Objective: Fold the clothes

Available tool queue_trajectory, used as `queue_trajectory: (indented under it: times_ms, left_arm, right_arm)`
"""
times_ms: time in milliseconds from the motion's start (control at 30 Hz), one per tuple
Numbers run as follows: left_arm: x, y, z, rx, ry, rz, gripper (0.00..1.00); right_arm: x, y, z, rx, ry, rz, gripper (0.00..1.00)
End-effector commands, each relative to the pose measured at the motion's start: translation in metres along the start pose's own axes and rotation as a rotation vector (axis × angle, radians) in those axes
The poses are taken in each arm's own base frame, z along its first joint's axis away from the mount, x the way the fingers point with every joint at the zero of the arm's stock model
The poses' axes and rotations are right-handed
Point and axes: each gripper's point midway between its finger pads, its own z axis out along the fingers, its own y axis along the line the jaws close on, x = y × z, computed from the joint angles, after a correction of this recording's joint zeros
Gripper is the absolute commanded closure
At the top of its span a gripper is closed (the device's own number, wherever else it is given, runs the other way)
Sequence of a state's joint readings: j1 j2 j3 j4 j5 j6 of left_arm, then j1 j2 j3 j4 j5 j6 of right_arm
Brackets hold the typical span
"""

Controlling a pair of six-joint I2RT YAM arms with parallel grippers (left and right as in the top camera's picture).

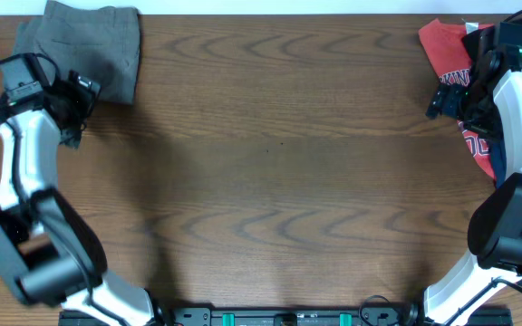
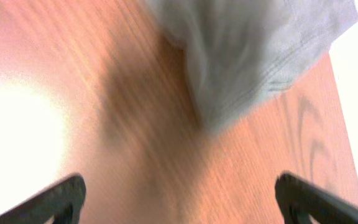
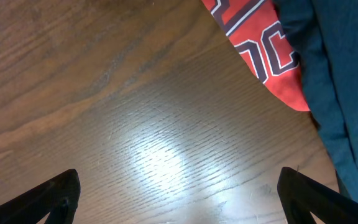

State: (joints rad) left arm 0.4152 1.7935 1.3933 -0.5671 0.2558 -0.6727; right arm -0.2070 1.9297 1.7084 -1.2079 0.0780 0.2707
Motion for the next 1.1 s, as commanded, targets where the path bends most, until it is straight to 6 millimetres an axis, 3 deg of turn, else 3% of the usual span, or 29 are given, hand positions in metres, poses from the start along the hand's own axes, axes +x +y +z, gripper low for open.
queue_trajectory:
  times_ms: [0,133,233,433,733,1067]
  left_arm:
    - [0.014,0.001,-0.042,-0.015,0.011,0.004,0.02]
    - [0.036,0.007,-0.090,-0.028,0.034,0.028,0.02]
    - [0.057,0.001,-0.128,0.042,0.055,0.152,0.02]
    - [0.098,0.016,-0.180,0.093,0.044,0.270,0.02]
    - [0.168,0.072,-0.210,-0.026,0.214,0.224,0.02]
    - [0.176,0.079,-0.212,-0.051,0.249,0.213,0.02]
  right_arm:
    - [-0.002,0.000,-0.001,-0.001,-0.005,0.015,0.01]
    - [-0.002,0.000,-0.001,-0.001,-0.005,0.014,0.01]
    - [-0.002,0.000,-0.001,-0.001,-0.005,0.015,0.01]
    - [-0.002,0.000,-0.001,-0.001,-0.005,0.014,0.01]
    - [-0.002,0.000,-0.001,-0.001,-0.005,0.014,0.01]
    - [-0.002,0.000,-0.001,-0.001,-0.005,0.015,0.01]
